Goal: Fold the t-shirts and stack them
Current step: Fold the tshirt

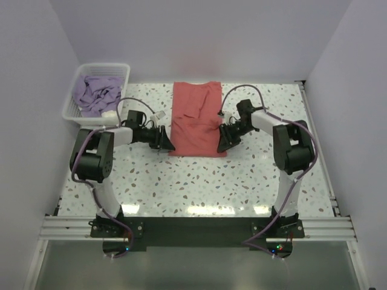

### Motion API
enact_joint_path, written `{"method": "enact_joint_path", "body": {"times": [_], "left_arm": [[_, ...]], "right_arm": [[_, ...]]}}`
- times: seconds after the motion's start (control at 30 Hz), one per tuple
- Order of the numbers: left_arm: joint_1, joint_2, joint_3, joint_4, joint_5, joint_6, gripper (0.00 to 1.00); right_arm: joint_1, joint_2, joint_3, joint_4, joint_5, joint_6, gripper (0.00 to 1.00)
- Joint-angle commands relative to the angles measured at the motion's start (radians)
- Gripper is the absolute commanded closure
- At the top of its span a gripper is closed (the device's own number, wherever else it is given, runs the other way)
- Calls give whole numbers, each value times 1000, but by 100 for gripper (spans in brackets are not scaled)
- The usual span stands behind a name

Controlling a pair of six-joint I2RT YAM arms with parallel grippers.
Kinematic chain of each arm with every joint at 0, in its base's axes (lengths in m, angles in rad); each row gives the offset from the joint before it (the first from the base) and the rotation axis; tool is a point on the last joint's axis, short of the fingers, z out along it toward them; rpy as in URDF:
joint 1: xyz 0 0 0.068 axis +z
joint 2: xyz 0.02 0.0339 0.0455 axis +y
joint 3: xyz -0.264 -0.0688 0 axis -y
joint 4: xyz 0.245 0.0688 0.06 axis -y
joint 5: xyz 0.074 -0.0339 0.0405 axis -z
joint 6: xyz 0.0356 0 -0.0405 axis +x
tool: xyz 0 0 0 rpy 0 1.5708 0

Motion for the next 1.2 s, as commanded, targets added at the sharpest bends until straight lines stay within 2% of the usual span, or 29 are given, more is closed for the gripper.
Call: {"method": "enact_joint_path", "body": {"times": [0.0, 0.07, 0.1, 0.13, 0.2, 0.3, 0.4, 0.6, 0.73, 0.83, 0.87, 0.93, 0.97, 1.07, 1.1, 1.17], "left_arm": [[12, -187, 30, -95, -43, 285, 53], [-29, -227, 48, -153, -114, 432, 53], [-51, -259, 53, -176, -140, 603, 52], [-99, -293, 39, -190, -208, 682, 52], [-144, -333, -10, -143, -269, 855, 52], [-219, -376, -139, -3, -349, 1011, 50], [-255, -349, -161, 77, -386, 1106, 50], [-278, -258, -164, 85, -422, 1236, 49], [-292, -213, -167, 44, -444, 1298, 49], [-298, -199, -180, 16, -465, 1341, 52], [-298, -201, -187, 17, -474, 1353, 55], [-298, -198, -176, -30, -478, 1359, 62], [-298, -193, -168, -48, -476, 1352, 71], [-296, -215, -145, -64, -475, 1320, 85], [-295, -222, -126, -64, -472, 1294, 93], [-283, -250, -89, -82, -453, 1269, 99]], "right_arm": [[-8, -197, -10, -97, 61, -236, 61], [4, -272, -25, -89, 115, -369, 53], [15, -300, -68, -66, 158, -412, 51], [41, -342, -96, -14, 220, -515, 48], [69, -386, -196, 59, 276, -600, 44], [122, -423, -303, 210, 336, -732, 41], [147, -409, -350, 291, 350, -815, 41], [170, -352, -401, 371, 376, -908, 41], [171, -318, -417, 397, 393, -939, 45], [170, -305, -436, 419, 411, -951, 51], [170, -303, -440, 422, 419, -953, 60], [173, -303, -440, 425, 423, -950, 70], [173, -303, -438, 425, 429, -942, 81], [171, -323, -409, 393, 428, -901, 100], [168, -337, -385, 384, 422, -889, 100], [162, -361, -349, 341, 396, -852, 100]]}}
